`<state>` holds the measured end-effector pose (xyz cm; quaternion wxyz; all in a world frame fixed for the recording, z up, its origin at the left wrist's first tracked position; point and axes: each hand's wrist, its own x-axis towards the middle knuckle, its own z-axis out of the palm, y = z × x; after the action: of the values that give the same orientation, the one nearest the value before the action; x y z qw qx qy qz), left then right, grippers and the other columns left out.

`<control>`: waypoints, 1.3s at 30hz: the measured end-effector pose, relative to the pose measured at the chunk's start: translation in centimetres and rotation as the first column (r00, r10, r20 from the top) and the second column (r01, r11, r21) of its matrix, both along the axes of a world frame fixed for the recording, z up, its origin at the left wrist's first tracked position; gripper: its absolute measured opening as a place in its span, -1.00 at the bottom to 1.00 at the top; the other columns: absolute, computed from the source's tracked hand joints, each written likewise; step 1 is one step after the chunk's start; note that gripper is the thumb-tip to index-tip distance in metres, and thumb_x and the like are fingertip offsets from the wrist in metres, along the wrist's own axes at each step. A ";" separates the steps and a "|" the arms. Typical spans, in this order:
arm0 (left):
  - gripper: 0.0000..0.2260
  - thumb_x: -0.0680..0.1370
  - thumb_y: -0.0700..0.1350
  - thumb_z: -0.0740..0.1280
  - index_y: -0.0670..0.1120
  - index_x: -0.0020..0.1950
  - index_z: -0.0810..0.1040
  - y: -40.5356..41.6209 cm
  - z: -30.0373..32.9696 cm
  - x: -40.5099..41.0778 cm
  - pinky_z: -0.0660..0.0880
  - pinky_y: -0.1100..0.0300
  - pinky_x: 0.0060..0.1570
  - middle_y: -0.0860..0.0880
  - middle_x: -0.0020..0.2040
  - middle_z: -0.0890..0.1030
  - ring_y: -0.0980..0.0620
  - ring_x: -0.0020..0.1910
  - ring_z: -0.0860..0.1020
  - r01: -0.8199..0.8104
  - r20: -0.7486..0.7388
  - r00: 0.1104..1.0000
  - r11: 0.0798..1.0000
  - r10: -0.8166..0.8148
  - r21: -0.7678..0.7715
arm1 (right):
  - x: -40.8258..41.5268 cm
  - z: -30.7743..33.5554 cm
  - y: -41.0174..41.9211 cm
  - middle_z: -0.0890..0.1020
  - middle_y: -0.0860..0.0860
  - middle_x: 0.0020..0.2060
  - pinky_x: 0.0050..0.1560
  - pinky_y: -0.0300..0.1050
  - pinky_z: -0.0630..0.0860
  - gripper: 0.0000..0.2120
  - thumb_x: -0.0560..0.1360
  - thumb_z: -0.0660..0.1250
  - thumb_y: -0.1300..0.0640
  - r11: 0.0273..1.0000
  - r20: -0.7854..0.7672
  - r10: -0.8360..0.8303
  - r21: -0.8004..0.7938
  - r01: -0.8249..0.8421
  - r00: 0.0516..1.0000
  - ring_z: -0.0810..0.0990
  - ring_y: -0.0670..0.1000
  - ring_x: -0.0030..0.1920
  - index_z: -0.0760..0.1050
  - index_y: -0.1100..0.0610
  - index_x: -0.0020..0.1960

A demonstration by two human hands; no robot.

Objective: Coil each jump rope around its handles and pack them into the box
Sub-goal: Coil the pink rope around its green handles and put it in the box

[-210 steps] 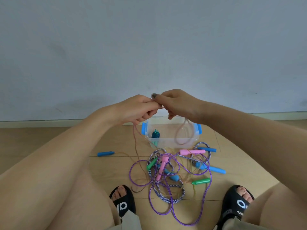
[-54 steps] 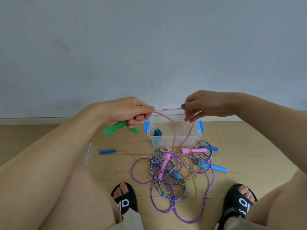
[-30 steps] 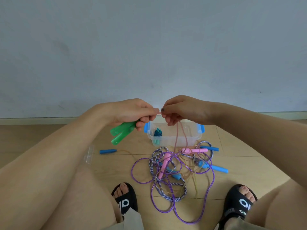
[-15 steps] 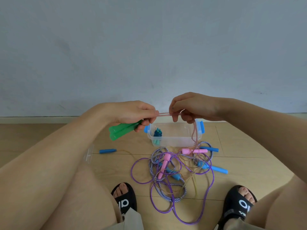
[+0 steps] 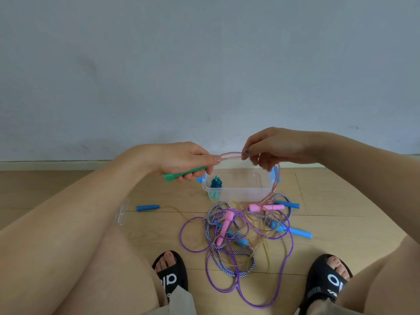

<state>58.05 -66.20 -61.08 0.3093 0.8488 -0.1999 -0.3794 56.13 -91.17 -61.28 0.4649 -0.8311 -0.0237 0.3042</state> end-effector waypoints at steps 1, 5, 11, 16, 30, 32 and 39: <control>-0.61 0.62 0.19 0.17 -0.10 -0.10 0.52 -0.2 0.0 -0.1 0.36 0.20 -0.43 0.00 -0.34 0.42 0.02 -0.39 0.36 0.004 -0.003 1.000 1.000 -0.004 0.000 | -0.2 -0.2 0.1 0.67 0.12 -0.10 -0.11 -0.06 0.60 -0.81 0.61 0.24 0.13 1.000 -0.062 0.014 0.026 -0.012 0.998 0.63 0.06 -0.24 0.59 0.15 0.12; -0.62 0.64 0.17 0.15 -0.12 -0.09 0.52 -1.3 0.1 -0.8 0.36 0.22 -0.43 0.01 -0.35 0.40 0.06 -0.42 0.36 0.033 0.005 0.999 0.999 -0.033 -0.021 | -0.8 -0.3 2.0 0.69 0.15 0.03 0.09 0.05 0.57 -0.58 0.62 0.18 -0.15 0.978 -0.212 0.072 0.206 -0.027 0.975 0.66 0.13 -0.10 0.53 0.16 0.24; -0.61 0.59 0.18 0.26 -0.13 -0.18 0.47 -2.1 -0.1 -1.2 0.34 0.21 -0.42 -0.06 -0.37 0.38 0.03 -0.44 0.33 0.107 0.090 0.990 0.994 -0.106 0.001 | -1.1 -0.4 4.5 0.28 0.01 -0.44 -0.43 -0.17 0.11 -0.62 0.63 0.18 -0.04 0.985 -0.050 0.128 0.120 -0.122 0.990 0.11 -0.01 -0.43 0.36 0.10 -0.32; -0.52 0.50 0.23 0.38 -0.22 -0.10 0.47 -1.7 0.3 -0.8 0.34 0.21 -0.40 -0.06 -0.39 0.41 0.01 -0.45 0.36 0.103 0.183 0.977 0.994 -0.109 0.040 | -0.9 -0.3 4.5 0.15 -0.02 -0.43 -0.48 -0.20 0.04 -0.64 0.64 0.18 0.05 0.988 -0.039 0.098 0.120 -0.092 0.994 0.04 -0.03 -0.44 0.20 0.04 -0.31; -0.64 0.59 0.23 0.21 -0.05 -0.15 0.31 -0.8 0.3 -0.3 0.23 0.15 -0.35 0.03 -0.28 0.38 0.06 -0.36 0.33 0.071 0.485 0.854 0.965 -0.190 0.253 | -0.1 -0.3 3.9 0.16 0.00 -0.42 -0.44 -0.18 0.04 -0.61 0.63 0.24 -0.01 0.976 0.048 -0.067 0.209 0.055 0.997 0.06 -0.02 -0.42 0.30 0.06 -0.34; -0.64 0.58 0.24 0.22 -0.03 -0.17 0.30 -0.8 0.4 -0.2 0.23 0.15 -0.36 0.03 -0.29 0.39 0.05 -0.37 0.33 0.058 0.502 0.846 0.967 -0.179 0.246 | -0.1 -0.3 3.7 0.16 0.00 -0.40 -0.42 -0.16 0.02 -0.63 0.63 0.24 -0.02 0.968 0.034 -0.071 0.243 0.061 0.997 0.05 -0.02 -0.40 0.35 0.07 -0.31; -0.66 0.59 0.23 0.21 0.00 -0.18 0.30 -0.5 0.9 -0.1 0.25 0.15 -0.36 0.02 -0.30 0.41 0.04 -0.38 0.35 0.055 0.548 0.816 0.968 -0.186 0.246 | -0.1 -0.2 3.4 0.17 -0.04 -0.42 -0.36 -0.11 -0.01 -0.68 0.63 0.23 -0.04 0.958 0.010 -0.089 0.276 0.082 0.996 0.06 -0.03 -0.42 0.40 0.11 -0.22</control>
<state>57.93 -66.74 -60.17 0.1158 0.9373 -0.2931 -0.1487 56.01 -87.77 -61.46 0.5884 -0.7619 -0.0350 0.2684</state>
